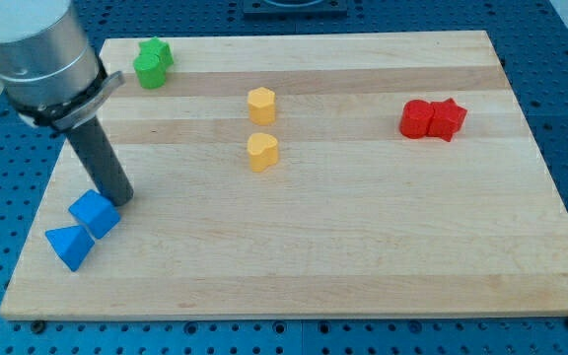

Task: Move the yellow heart up and slightly left

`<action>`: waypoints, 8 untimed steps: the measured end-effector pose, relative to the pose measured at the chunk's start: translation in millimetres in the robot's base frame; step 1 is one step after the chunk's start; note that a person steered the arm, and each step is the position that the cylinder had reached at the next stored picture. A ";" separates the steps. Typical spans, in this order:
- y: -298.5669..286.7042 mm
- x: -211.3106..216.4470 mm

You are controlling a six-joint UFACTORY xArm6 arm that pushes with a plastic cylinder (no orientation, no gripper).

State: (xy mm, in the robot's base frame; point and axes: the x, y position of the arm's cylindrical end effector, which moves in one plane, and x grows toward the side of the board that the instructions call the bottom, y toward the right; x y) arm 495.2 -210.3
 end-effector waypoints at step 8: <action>81.0 24.0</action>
State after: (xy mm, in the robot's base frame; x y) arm 519.3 -129.3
